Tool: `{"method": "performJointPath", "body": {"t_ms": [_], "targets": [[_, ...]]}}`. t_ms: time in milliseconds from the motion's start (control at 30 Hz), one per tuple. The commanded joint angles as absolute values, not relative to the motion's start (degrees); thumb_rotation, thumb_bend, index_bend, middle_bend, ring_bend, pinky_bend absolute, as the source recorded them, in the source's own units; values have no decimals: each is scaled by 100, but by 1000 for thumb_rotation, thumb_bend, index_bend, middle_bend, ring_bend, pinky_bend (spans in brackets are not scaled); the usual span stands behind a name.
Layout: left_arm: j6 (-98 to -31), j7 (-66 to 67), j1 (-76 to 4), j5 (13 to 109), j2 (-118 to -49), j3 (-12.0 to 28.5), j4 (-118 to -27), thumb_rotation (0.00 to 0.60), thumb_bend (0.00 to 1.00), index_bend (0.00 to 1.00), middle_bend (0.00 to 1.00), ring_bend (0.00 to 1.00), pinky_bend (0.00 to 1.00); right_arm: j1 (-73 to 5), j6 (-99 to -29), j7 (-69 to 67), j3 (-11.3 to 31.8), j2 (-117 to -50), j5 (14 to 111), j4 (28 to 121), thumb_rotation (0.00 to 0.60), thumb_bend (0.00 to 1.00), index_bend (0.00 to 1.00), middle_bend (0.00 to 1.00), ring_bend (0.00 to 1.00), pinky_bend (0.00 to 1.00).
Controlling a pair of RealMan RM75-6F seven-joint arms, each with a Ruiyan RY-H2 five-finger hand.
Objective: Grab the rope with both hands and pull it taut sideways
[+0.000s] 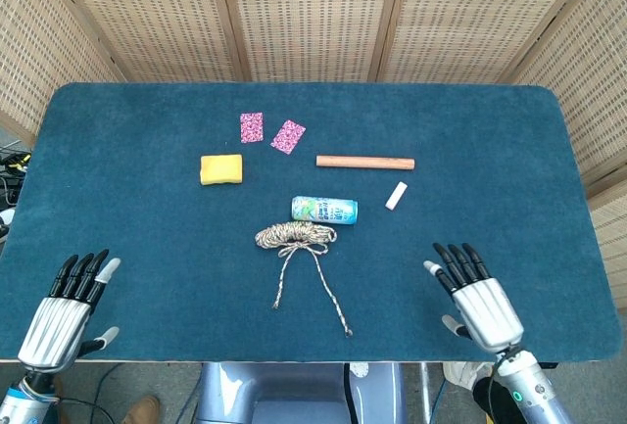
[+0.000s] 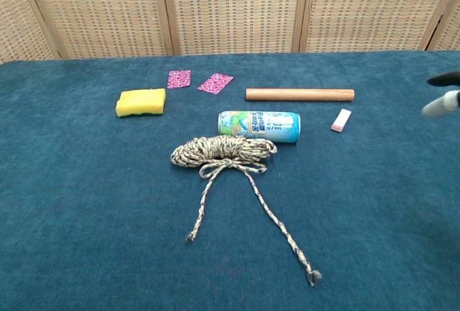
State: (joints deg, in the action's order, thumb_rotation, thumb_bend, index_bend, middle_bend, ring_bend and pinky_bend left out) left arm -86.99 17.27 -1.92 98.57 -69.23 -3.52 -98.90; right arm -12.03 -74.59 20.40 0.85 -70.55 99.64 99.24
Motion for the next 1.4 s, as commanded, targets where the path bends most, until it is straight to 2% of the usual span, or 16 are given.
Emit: {"method": "performJointPath", "body": {"t_ms": [33, 100, 267, 500, 1400], "targets": [[-8597, 1777, -232, 9716, -6958, -295, -9902, 600, 0, 0, 0, 0, 0, -2097, -6201, 2376, -36, -6977, 10514, 9841, 600, 331, 254, 0, 0, 0], [-8528, 1807, -261, 9628, -6971, -266, -9914, 600, 0, 0, 0, 0, 0, -2368, -5802, 2431, -18, -7080, 10514, 9821, 600, 389, 294, 0, 0, 0], [-8387, 1903, -321, 9490, -7012, -236, -9906, 600, 0, 0, 0, 0, 0, -2759, -5324, 2593, 8, -7404, 10512, 9785, 600, 498, 347, 0, 0, 0], [-8301, 1981, -368, 9408, -7057, -230, -9903, 600, 0, 0, 0, 0, 0, -3032, -4890, 3029, 57, -7845, 10248, 9754, 600, 557, 367, 0, 0, 0], [-8284, 2049, -414, 9322, -7113, -260, -9863, 600, 0, 0, 0, 0, 0, -3252, -4497, 4164, -186, -8582, 9319, 9622, 600, 581, 405, 0, 0, 0]]}}
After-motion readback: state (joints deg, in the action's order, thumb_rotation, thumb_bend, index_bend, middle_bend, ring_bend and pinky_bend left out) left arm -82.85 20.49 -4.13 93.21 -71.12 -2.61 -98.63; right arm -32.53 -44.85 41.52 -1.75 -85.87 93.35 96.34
